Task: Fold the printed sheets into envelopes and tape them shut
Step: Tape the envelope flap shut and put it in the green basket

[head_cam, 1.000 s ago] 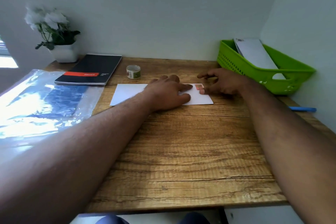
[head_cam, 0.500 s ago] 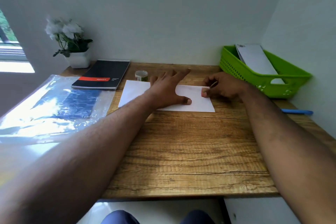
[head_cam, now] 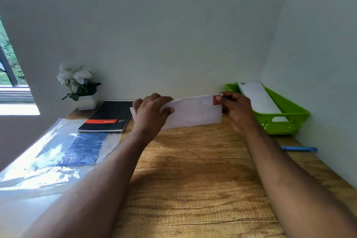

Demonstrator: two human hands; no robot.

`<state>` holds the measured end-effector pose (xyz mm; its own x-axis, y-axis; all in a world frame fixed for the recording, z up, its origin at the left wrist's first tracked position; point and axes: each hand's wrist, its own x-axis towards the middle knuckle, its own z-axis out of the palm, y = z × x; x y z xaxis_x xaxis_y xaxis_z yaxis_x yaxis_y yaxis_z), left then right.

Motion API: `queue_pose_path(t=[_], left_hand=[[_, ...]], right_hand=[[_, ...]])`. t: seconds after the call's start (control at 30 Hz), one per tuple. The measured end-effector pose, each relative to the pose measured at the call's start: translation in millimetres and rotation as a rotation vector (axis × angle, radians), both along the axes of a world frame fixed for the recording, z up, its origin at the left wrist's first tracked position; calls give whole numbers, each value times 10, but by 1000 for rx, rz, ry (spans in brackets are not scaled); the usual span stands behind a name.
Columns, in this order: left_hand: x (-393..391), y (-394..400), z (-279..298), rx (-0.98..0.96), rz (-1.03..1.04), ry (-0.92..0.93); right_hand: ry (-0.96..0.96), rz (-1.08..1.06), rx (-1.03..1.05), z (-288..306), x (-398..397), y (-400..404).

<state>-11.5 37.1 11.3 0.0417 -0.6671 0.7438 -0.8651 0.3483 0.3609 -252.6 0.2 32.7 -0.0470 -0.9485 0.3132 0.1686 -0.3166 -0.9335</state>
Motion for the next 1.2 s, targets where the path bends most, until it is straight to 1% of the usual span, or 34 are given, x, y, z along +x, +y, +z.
queue_pose_path(t=[0.1, 0.17, 0.2, 0.27, 0.33, 0.37, 0.43, 0.53, 0.63, 0.7, 0.8, 0.87, 0.97, 1.1, 1.2], left_hand=[[-21, 20, 63, 9, -65, 60], [-57, 25, 160, 3, -81, 150], [-79, 27, 207, -11, -86, 233], [-137, 51, 382, -26, -133, 487], [-254, 59, 589, 19, -230, 751], [-320, 46, 665, 60, -275, 853], [-505, 1, 825, 137, -374, 1009], [-840, -143, 1058, 169, -539, 1171], [-1208, -297, 1241, 177, -663, 1200], [-1413, -399, 1327, 195, -707, 1179], [-1733, -564, 1454, 231, -732, 1144], [-1908, -702, 1482, 244, -707, 1111], [-2228, -1021, 1337, 301, -628, 1033], [-2548, -1299, 1010, 367, -554, 1024], [-2699, -1266, 896, 484, -556, 1070]], right_hand=[[14, -78, -97, 91, 11, 58], [40, -126, -189, 176, -8, 76], [40, -153, -218, 197, -42, 75], [7, -225, -257, 288, -114, 93], [-30, -264, -254, 375, -176, 90], [-35, -253, -233, 411, -183, 96], [6, -204, -199, 530, -200, 103], [44, -136, -177, 806, -245, 80], [16, -165, -193, 1173, -387, 20], [-24, -184, -206, 1376, -530, -67], [32, -257, -222, 1598, -857, -285], [80, -320, -229, 1652, -1032, -394], [150, -434, -195, 1529, -1294, -609], [227, -532, -118, 1171, -1463, -843], [257, -543, -55, 858, -1497, -945]])
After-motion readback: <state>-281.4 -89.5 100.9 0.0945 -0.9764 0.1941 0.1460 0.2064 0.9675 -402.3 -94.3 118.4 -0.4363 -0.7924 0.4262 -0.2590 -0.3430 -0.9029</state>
